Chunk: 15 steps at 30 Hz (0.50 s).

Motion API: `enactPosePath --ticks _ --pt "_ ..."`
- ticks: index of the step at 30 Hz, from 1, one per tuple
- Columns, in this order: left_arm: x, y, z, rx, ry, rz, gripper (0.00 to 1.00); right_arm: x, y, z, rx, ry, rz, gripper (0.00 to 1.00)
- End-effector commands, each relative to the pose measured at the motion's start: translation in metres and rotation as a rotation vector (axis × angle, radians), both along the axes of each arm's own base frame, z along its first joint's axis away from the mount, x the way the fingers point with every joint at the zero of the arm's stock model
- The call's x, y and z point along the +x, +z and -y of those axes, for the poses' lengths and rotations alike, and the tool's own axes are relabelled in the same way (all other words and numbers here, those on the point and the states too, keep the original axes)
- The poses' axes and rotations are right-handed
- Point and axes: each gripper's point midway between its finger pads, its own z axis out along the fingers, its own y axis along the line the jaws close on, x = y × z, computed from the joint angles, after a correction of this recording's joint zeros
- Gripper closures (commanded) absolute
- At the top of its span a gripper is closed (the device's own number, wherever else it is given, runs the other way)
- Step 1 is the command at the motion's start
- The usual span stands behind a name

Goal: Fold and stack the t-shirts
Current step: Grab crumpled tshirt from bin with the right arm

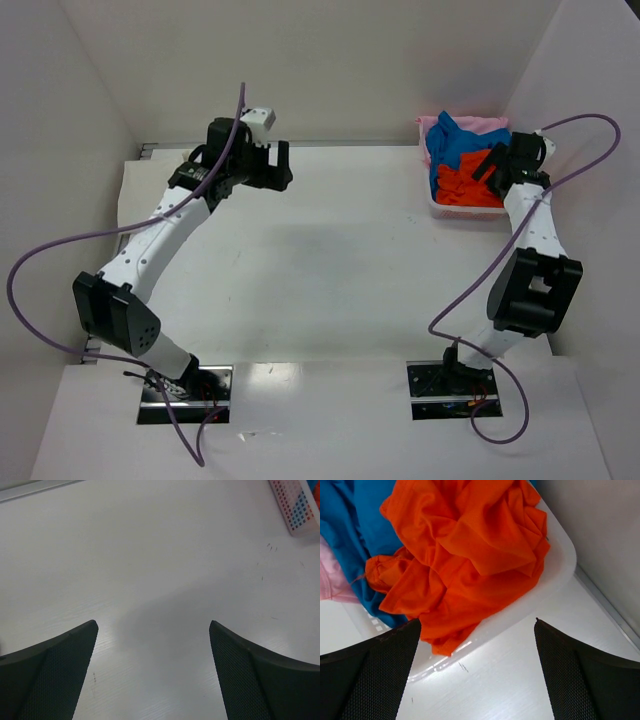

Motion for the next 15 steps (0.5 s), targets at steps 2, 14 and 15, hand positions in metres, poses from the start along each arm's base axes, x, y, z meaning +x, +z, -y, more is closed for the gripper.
enactPosePath --ticks 2,14,15 --pt "-0.008 0.011 -0.01 -0.001 0.04 0.036 0.0 0.026 -0.029 0.003 0.002 0.043 -0.003 0.0" --pt "-0.02 -0.003 -0.023 0.03 0.077 0.018 0.0 0.063 -0.085 0.013 0.052 0.048 -0.073 0.09" --pt "-0.021 -0.006 -0.023 0.032 0.077 0.013 0.0 0.064 -0.087 0.014 0.053 0.048 -0.075 0.13"
